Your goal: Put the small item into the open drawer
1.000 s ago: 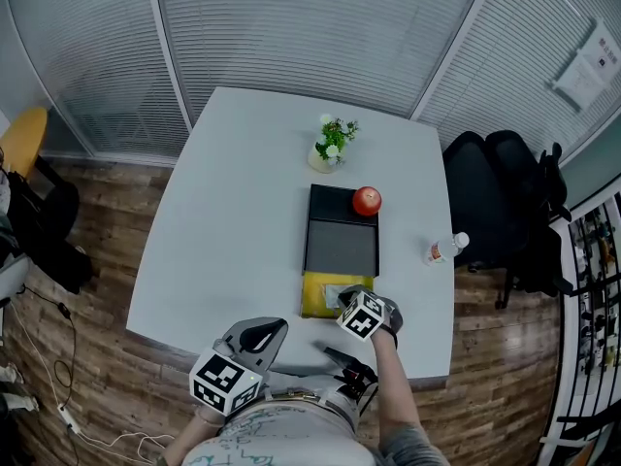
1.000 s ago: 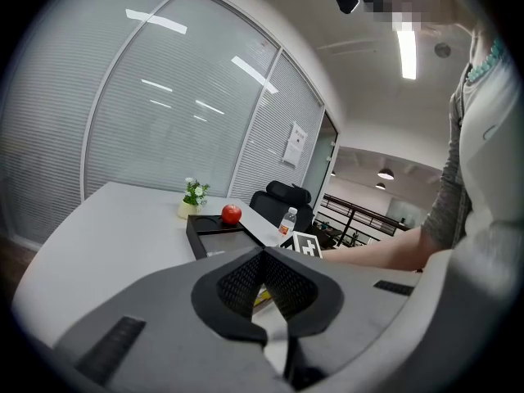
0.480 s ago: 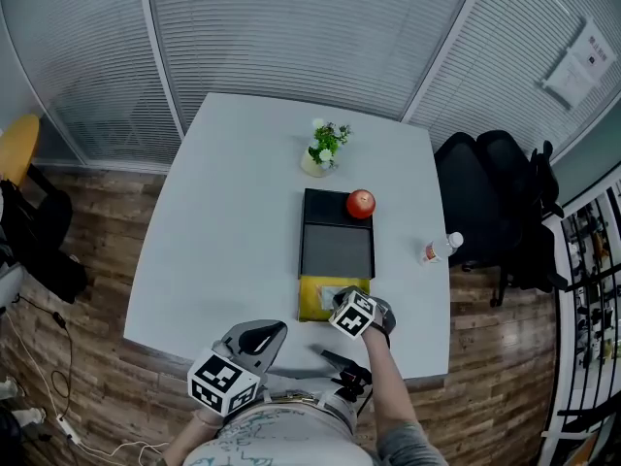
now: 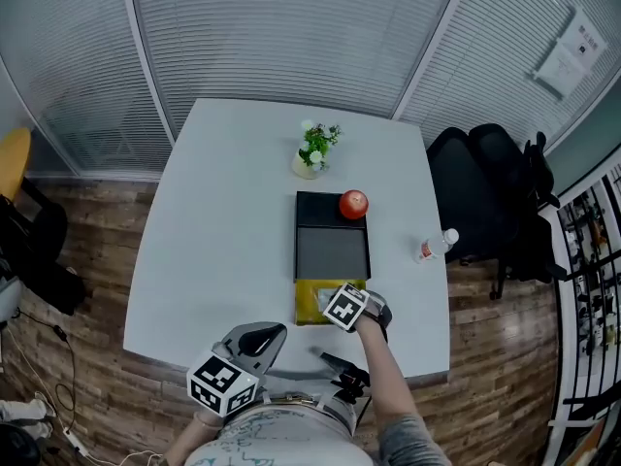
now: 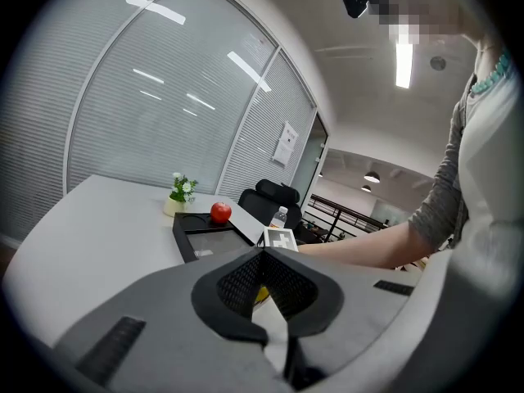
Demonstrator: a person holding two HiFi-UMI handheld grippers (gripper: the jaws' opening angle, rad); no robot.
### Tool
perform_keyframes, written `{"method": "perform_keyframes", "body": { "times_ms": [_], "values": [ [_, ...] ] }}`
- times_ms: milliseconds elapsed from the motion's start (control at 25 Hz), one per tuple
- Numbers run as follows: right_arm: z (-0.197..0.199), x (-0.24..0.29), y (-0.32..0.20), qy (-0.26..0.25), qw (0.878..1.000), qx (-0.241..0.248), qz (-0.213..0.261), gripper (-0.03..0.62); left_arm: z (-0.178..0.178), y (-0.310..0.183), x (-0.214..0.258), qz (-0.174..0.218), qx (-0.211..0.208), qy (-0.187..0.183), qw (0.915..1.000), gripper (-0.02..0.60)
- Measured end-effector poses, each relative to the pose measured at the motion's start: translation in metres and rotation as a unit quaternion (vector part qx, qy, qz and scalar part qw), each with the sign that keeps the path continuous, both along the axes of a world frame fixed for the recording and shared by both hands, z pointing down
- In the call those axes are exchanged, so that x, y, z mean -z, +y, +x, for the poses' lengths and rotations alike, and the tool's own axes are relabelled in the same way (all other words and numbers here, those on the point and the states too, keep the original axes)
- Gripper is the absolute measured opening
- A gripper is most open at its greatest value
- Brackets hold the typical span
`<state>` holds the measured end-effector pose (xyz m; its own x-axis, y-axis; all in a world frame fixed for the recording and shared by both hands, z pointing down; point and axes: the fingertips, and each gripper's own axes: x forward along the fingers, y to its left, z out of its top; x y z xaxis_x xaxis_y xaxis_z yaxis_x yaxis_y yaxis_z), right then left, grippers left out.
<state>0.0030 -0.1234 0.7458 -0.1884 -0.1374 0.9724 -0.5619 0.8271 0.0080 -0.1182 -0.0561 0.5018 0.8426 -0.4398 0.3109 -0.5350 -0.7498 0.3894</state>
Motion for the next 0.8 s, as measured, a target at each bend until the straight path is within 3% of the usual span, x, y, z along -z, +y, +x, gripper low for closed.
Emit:
{"method": "perform_keyframes", "body": {
  "times_ms": [400,800],
  "values": [
    [0.001,-0.002,-0.002,0.001,1.000,-0.014,-0.027,-0.002,0.017,-0.006,-0.003,0.003,-0.038,0.000,0.9993,-0.003],
    [0.002,-0.001,-0.003,-0.009,0.999,-0.019,-0.044,0.003,0.016,-0.006,-0.008,-0.013,-0.039,0.000,0.9992,-0.003]
  ]
}}
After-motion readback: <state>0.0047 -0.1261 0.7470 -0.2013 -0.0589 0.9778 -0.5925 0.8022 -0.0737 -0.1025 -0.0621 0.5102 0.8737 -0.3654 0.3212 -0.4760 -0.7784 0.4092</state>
